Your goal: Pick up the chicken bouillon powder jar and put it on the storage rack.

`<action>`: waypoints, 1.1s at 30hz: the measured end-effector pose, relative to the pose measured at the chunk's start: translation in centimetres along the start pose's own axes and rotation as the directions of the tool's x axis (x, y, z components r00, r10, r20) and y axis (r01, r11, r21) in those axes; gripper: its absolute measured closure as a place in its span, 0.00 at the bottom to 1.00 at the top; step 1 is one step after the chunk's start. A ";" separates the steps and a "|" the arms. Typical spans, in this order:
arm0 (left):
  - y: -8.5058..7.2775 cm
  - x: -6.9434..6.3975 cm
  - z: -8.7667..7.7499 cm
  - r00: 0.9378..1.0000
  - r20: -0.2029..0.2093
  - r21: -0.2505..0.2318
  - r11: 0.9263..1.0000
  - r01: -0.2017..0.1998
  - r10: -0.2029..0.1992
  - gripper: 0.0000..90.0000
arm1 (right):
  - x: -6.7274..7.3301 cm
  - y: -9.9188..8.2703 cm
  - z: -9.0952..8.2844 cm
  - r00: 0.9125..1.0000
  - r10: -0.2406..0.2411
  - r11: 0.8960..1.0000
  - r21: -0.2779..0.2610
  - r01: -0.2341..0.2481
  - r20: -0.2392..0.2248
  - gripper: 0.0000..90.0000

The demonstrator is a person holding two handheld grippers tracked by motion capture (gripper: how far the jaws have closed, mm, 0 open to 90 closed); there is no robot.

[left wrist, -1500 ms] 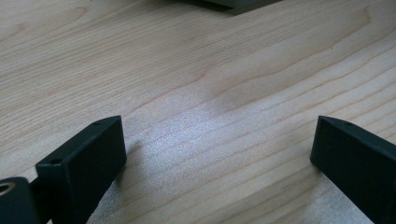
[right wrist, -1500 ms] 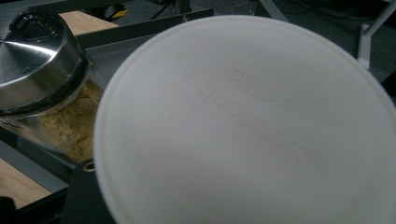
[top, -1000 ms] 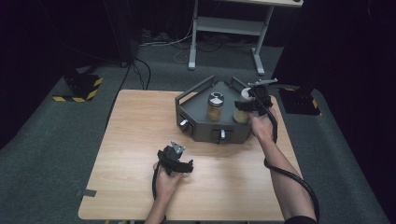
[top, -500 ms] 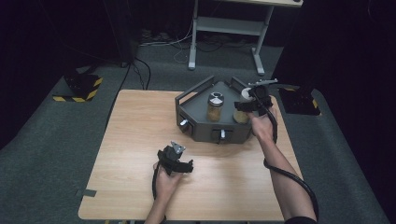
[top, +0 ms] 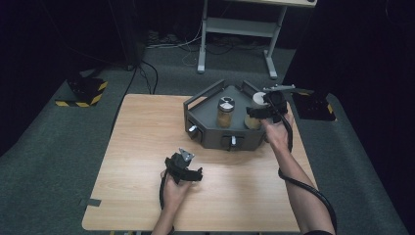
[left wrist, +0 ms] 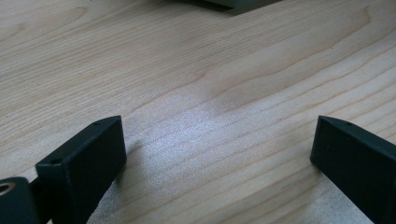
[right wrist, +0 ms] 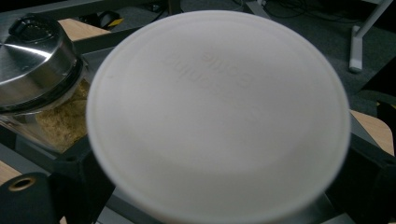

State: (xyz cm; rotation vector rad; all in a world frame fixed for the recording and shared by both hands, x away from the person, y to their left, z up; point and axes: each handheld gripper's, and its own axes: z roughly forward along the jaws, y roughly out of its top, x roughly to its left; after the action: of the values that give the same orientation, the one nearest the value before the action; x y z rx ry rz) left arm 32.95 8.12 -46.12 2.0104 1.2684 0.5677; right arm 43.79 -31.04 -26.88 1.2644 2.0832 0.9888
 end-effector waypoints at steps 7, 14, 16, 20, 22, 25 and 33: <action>0.0 0.0 0.0 1.000 0.001 0.000 1.000 0.000 0.000 0.04 | -0.3 -0.7 -0.7 1.000 -0.010 1.000 -0.017 0.010 -0.003 0.09; 0.0 0.0 0.0 1.000 0.000 0.001 1.000 0.002 -0.002 0.04 | -0.8 -1.5 -1.3 1.000 -0.001 1.000 -0.030 0.001 -0.003 0.08; 0.0 0.0 0.0 1.000 0.000 0.000 1.000 0.001 -0.001 0.04 | -1.0 -1.7 -1.5 1.000 0.000 0.999 -0.036 0.000 -0.004 0.08; 0.0 0.0 0.0 1.000 0.000 0.000 1.000 0.003 -0.003 0.04 | -1.4 -2.3 -2.1 1.000 0.005 0.999 -0.047 -0.005 -0.011 0.08; 0.0 0.0 0.0 1.000 0.001 0.000 1.000 0.003 -0.003 0.04 | -1.5 -2.7 -2.3 1.000 0.006 0.999 -0.054 -0.007 -0.015 0.08; 0.0 0.0 0.0 1.000 0.001 0.000 1.000 0.001 -0.001 0.04 | -1.8 -3.4 -2.7 1.000 0.006 0.998 -0.064 -0.007 -0.021 0.08; 0.0 0.0 0.0 1.000 0.000 0.000 1.000 0.001 -0.001 0.04 | -3.0 -5.7 -4.1 0.999 0.015 0.996 -0.091 -0.018 -0.031 0.09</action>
State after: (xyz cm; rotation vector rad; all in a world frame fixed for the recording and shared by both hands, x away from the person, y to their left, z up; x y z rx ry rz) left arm 32.96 8.11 -46.11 2.0103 1.2690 0.5667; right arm 39.19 -36.78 -28.76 1.2292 2.0287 1.1045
